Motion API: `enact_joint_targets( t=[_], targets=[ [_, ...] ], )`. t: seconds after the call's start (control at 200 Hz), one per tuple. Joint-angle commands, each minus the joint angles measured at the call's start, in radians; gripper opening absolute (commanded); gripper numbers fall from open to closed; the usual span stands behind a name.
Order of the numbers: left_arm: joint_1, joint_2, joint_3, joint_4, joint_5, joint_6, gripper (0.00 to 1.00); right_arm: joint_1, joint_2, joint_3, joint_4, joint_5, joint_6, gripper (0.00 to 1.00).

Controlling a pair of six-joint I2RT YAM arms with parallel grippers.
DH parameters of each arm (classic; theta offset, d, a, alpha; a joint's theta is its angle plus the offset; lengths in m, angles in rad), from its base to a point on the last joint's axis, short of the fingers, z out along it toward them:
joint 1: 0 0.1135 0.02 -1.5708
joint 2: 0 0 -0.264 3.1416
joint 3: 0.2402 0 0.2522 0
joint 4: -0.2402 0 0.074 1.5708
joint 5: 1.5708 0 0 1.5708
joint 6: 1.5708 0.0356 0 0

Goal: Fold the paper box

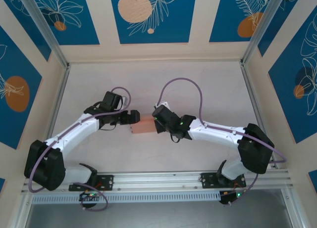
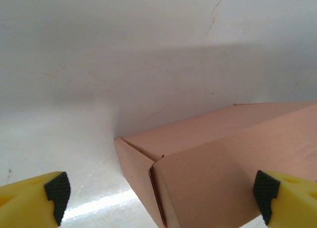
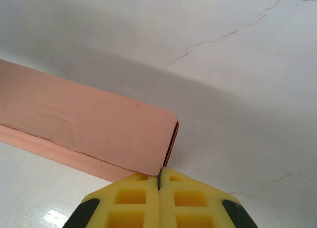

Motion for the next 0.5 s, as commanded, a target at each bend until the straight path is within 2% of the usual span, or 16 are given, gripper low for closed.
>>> enact_joint_targets(
  t=[0.0,0.135,0.29,0.365,0.495],
  targets=[
    [-0.011,0.014,-0.052,0.0,-0.073,0.025,0.87,0.01,0.018,-0.002,-0.04,0.017,0.0,0.0],
    [-0.011,0.037,-0.078,0.023,-0.085,0.02,0.77,0.011,0.009,-0.003,-0.049,0.001,0.007,0.03],
    [-0.013,0.037,-0.1,0.046,-0.076,0.003,0.69,0.021,-0.006,0.02,-0.101,-0.015,0.015,0.27],
    [-0.014,0.037,-0.116,0.065,-0.073,-0.008,0.68,0.03,-0.014,0.043,-0.13,-0.038,0.012,0.35],
    [-0.023,0.041,-0.137,0.087,-0.065,-0.023,0.65,0.049,-0.029,0.087,-0.185,-0.08,0.018,0.42]
  ],
)
